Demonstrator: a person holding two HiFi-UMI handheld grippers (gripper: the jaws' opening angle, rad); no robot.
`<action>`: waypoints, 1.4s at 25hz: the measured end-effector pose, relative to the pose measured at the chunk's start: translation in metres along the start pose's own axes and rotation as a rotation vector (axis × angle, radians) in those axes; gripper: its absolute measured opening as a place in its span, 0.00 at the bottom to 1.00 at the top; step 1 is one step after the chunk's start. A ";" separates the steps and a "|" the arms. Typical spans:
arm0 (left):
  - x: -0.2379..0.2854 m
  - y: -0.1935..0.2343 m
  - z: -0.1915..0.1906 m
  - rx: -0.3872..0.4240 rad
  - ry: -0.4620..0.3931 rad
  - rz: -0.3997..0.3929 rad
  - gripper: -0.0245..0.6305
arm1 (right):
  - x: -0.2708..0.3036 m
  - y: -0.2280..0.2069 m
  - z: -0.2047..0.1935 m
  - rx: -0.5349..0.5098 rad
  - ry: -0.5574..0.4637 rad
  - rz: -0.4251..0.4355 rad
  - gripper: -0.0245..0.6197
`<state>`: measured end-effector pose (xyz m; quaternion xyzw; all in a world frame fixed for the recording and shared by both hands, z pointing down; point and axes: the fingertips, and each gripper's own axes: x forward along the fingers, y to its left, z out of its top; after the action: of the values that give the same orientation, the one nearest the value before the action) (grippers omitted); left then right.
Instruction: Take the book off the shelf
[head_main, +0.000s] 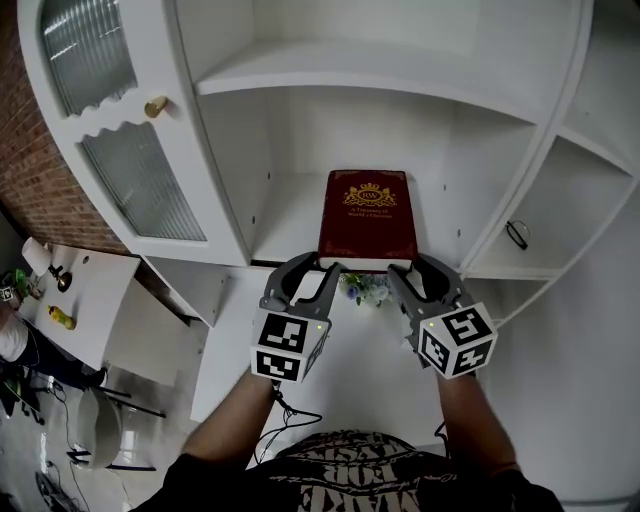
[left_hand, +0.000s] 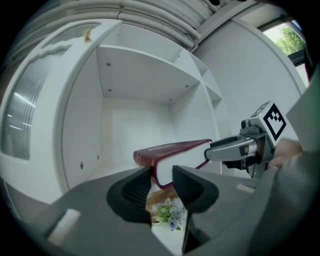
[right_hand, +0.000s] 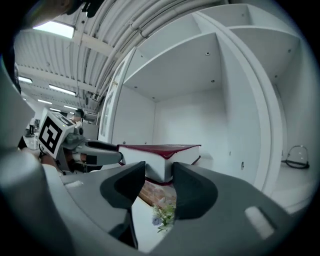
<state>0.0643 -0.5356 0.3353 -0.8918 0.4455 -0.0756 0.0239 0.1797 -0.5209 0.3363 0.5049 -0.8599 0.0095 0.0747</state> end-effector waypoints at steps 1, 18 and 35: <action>-0.007 -0.002 -0.002 0.000 -0.004 -0.002 0.24 | -0.005 0.006 -0.001 0.028 0.001 0.022 0.33; -0.049 -0.019 -0.046 -0.017 -0.003 -0.027 0.24 | -0.035 0.038 -0.012 0.640 -0.153 0.240 0.57; -0.056 -0.017 -0.033 -0.502 -0.123 -0.319 0.46 | -0.024 0.036 -0.041 0.493 -0.077 0.128 0.36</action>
<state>0.0389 -0.4799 0.3636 -0.9313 0.3024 0.0884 -0.1826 0.1653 -0.4785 0.3757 0.4523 -0.8641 0.2043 -0.0842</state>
